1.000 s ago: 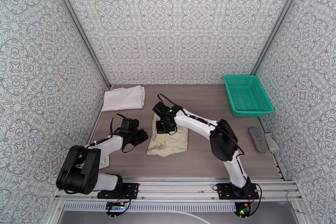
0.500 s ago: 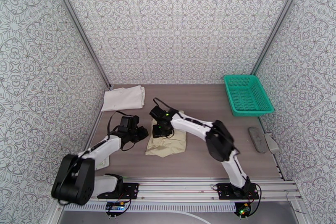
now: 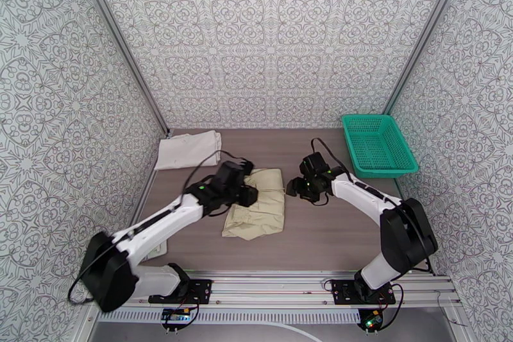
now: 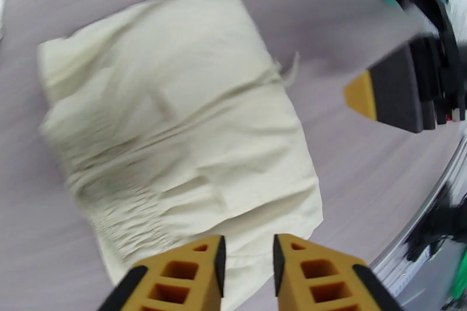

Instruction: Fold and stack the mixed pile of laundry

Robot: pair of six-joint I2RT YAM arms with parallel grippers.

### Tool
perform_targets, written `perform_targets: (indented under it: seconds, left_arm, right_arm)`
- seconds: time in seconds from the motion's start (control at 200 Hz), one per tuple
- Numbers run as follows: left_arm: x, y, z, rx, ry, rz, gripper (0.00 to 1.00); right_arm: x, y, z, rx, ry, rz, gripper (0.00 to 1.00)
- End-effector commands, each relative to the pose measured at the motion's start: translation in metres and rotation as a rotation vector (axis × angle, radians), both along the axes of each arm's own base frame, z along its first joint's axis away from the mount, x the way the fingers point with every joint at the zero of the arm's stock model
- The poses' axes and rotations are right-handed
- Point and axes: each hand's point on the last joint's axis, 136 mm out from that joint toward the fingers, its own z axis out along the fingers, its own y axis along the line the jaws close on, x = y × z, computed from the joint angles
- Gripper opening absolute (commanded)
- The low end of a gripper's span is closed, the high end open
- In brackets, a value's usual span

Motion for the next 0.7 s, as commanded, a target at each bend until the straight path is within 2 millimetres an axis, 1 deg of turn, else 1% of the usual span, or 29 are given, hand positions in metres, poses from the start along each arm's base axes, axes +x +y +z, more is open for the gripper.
perform_targets:
  seconds: [0.0,0.03,0.12,0.175,0.25,0.28,0.365,0.45,0.505,0.52,0.57,0.64,0.695]
  left_arm:
    - [-0.002,0.0,-0.013,0.138,-0.023,-0.034,0.33]
    - [-0.002,0.001,-0.016,0.132,-0.01,-0.016,0.34]
    - [-0.002,0.014,-0.02,0.072,0.039,0.091,0.41]
    - [-0.005,0.025,-0.02,0.005,0.071,0.161,0.44]
    - [-0.008,0.044,-0.021,-0.111,0.121,0.258,0.49]
    - [-0.01,0.053,-0.025,-0.159,0.15,0.294,0.5]
    - [-0.014,0.08,-0.03,-0.278,0.189,0.38,0.52]
    - [-0.015,0.108,-0.034,-0.356,0.211,0.462,0.52]
    - [-0.016,0.122,-0.034,-0.395,0.22,0.498,0.54]
    - [-0.017,0.126,-0.035,-0.402,0.225,0.509,0.54]
    - [-0.018,0.137,-0.038,-0.422,0.235,0.544,0.55]
    - [-0.019,0.148,-0.043,-0.451,0.251,0.58,0.57]
    - [-0.021,0.156,-0.049,-0.476,0.267,0.608,0.57]
  right_arm:
    - [-0.007,0.022,0.01,0.141,-0.038,0.081,0.67]
    - [-0.011,0.021,0.008,0.152,-0.037,0.077,0.69]
    - [-0.024,0.018,0.004,0.164,-0.045,0.085,0.72]
    - [-0.033,0.02,0.008,0.139,-0.083,0.137,0.73]
    - [-0.041,0.023,0.017,0.041,-0.185,0.246,0.74]
    - [-0.043,0.025,0.02,-0.02,-0.24,0.299,0.75]
    - [-0.044,0.035,0.026,-0.17,-0.388,0.452,0.8]
    - [-0.041,0.054,0.027,-0.248,-0.52,0.591,0.86]
    - [-0.043,0.072,0.03,-0.251,-0.597,0.683,0.9]
    - [-0.046,0.08,0.03,-0.239,-0.62,0.724,0.93]
    - [-0.052,0.098,0.032,-0.233,-0.677,0.81,0.98]
    - [-0.064,0.124,0.029,-0.243,-0.766,0.949,0.99]
    - [-0.074,0.141,0.023,-0.266,-0.831,1.05,0.99]
